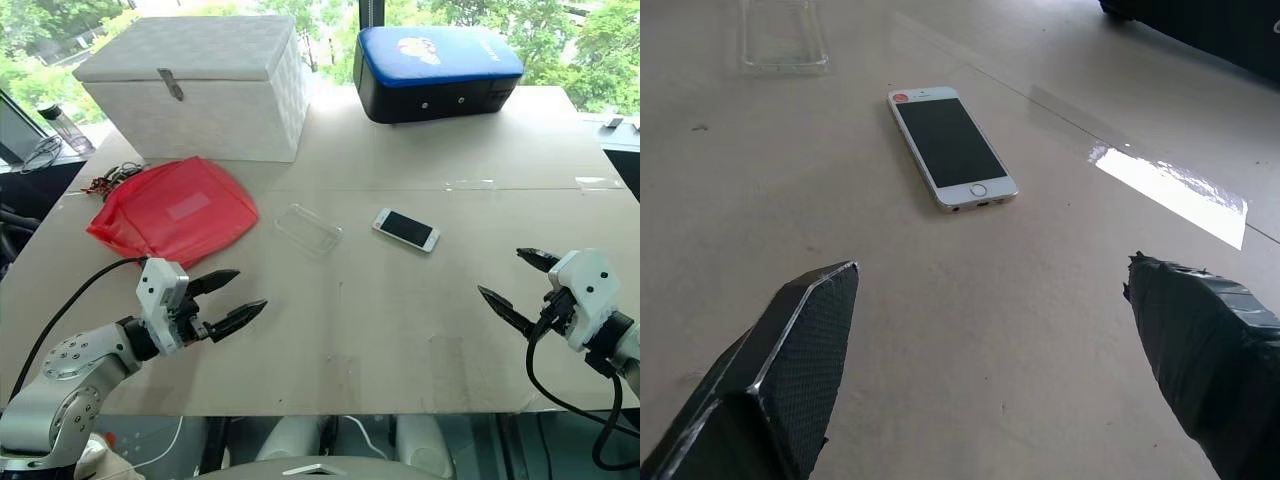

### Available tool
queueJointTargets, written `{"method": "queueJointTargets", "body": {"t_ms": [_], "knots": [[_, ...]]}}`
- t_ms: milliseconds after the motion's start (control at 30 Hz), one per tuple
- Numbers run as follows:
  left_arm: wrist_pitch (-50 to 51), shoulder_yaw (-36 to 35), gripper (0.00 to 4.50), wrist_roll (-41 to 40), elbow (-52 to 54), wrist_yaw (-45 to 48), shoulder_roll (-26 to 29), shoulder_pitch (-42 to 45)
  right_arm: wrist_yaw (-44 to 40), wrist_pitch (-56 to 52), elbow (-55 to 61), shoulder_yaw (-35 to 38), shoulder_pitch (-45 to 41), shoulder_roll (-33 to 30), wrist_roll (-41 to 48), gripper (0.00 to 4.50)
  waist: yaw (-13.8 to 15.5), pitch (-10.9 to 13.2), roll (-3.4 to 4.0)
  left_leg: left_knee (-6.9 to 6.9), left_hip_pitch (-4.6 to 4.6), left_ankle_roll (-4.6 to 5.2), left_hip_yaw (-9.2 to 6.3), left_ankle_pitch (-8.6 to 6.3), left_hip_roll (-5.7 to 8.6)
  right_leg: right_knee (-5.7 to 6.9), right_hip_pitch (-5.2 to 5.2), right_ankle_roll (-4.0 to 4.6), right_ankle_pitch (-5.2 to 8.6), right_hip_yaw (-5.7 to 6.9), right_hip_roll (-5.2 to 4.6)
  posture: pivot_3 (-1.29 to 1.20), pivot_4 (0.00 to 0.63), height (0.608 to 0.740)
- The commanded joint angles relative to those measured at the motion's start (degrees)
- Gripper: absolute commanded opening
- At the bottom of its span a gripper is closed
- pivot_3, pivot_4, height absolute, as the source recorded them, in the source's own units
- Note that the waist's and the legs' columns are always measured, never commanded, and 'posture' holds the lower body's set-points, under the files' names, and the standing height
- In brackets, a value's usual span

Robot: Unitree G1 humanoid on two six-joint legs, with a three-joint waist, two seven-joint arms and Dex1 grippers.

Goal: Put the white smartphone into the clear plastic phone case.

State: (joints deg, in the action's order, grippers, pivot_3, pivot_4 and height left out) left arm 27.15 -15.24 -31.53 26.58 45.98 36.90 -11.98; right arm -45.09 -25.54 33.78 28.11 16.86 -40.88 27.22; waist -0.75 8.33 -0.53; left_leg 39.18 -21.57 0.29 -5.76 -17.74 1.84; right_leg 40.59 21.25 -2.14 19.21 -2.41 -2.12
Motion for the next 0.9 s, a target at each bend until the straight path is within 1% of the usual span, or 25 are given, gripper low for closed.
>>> {"method": "queueJointTargets", "body": {"t_ms": [33,100,167,200,300,333,433,500,667,767,867,900], "knots": [[2.1,0.3,4.46,-1.8,0.2,-0.9,0.6,4.9,0.5,2.1,1.4,1.0,-0.6,0.7,0.8,4.50,0.0,0.0,0.00,0.00,0.00,0.00,0.00,0.00,0.00,-0.01,0.00,0.00,0.00,0.00,0.00,0.00,0.150,0.740],[5.8,2.7,4.46,-1.6,-3.7,-3.6,0.2,13.2,1.9,1.8,2.2,-1.2,-2.4,2.6,2.5,4.50,0.6,0.0,-0.01,-0.01,0.00,0.00,-0.02,0.00,0.00,-0.01,-0.01,0.00,0.00,0.03,0.00,0.00,0.150,0.740],[9.0,5.4,4.46,-0.7,-8.8,-7.4,-2.9,22.1,0.9,1.4,4.9,-3.1,-1.9,2.6,3.6,4.50,0.9,0.0,0.07,0.08,0.03,-0.03,-0.29,0.02,0.03,0.03,-0.11,0.01,-0.01,0.27,0.07,0.00,0.150,0.740],[9.9,6.2,4.46,-0.2,-10.3,-8.3,-3.7,24.7,0.5,1.2,5.8,-3.6,-1.6,2.4,3.8,4.50,1.1,0.0,0.09,0.08,0.04,-0.03,-0.31,0.02,0.09,0.06,-0.14,0.00,0.00,0.29,0.03,0.00,0.150,0.740],[11.4,12.2,4.46,2.3,-16.3,-6.2,-5.1,33.8,1.4,-1.7,10.4,-4.7,-1.1,1.7,7.2,4.50,0.7,0.0,0.06,0.08,-0.06,-0.13,-0.29,0.08,0.10,-0.03,-0.10,0.00,0.00,0.28,0.06,0.00,0.150,0.740],[7.2,16.7,4.46,6.3,-19.5,-2.2,-3.6,36.2,1.4,-2.5,11.7,-4.8,-0.7,1.4,8.3,4.50,0.3,0.0,0.05,0.08,-0.14,-0.27,-0.29,0.15,0.11,-0.09,-0.05,0.00,0.00,0.29,0.06,0.00,0.150,0.740],[-4.6,26.8,4.46,16.1,-30.9,8.5,0.0,42.6,1.6,-3.8,14.4,-4.6,1.3,0.9,10.1,4.50,-0.4,0.0,0.00,-0.05,-0.19,-0.28,-0.26,0.16,0.12,-0.27,-0.01,0.00,0.00,0.26,0.09,0.00,0.150,0.740],[-12.6,31.3,4.46,21.1,-38.9,14.0,1.3,46.5,1.9,-4.5,15.6,-4.0,3.0,0.9,11.4,4.50,-0.3,0.0,0.00,-0.12,-0.16,-0.28,-0.24,0.16,0.12,-0.31,0.00,0.00,0.00,0.30,0.15,0.00,0.150,0.740],[-27.9,36.3,4.46,27.9,-60.3,25.1,0.1,57.0,2.5,-3.6,19.2,-1.2,10.0,2.0,12.6,4.50,0.0,0.1,-0.05,-0.13,-0.23,-0.27,-0.30,0.16,0.13,-0.35,0.02,0.00,0.00,0.50,0.24,0.00,0.150,0.740],[-34.8,37.1,4.46,31.2,-70.5,26.9,-1.1,61.7,4.0,-2.2,20.4,-0.4,13.2,3.8,11.1,4.50,0.0,0.1,-0.08,-0.07,-0.31,-0.25,-0.42,0.14,0.17,-0.42,0.00,-0.01,0.00,0.66,0.24,0.00,0.150,0.740],[-40.1,38.3,3.66,34.9,-78.3,27.9,-2.2,64.9,5.5,-1.2,21.5,-1.2,15.1,5.2,9.8,4.50,-0.2,0.1,-0.08,-0.07,-0.28,-0.24,-0.43,0.14,0.20,-0.40,-0.01,-0.02,0.00,0.68,0.24,0.00,0.150,0.740],[-41.1,38.5,3.19,35.8,-80.2,28.5,-2.5,65.6,6.0,-0.9,21.8,-1.7,15.5,5.5,9.4,4.50,-0.3,0.0,-0.08,-0.07,-0.24,-0.24,-0.44,0.14,0.20,-0.37,-0.04,-0.02,0.00,0.69,0.24,0.00,0.150,0.740]]}}
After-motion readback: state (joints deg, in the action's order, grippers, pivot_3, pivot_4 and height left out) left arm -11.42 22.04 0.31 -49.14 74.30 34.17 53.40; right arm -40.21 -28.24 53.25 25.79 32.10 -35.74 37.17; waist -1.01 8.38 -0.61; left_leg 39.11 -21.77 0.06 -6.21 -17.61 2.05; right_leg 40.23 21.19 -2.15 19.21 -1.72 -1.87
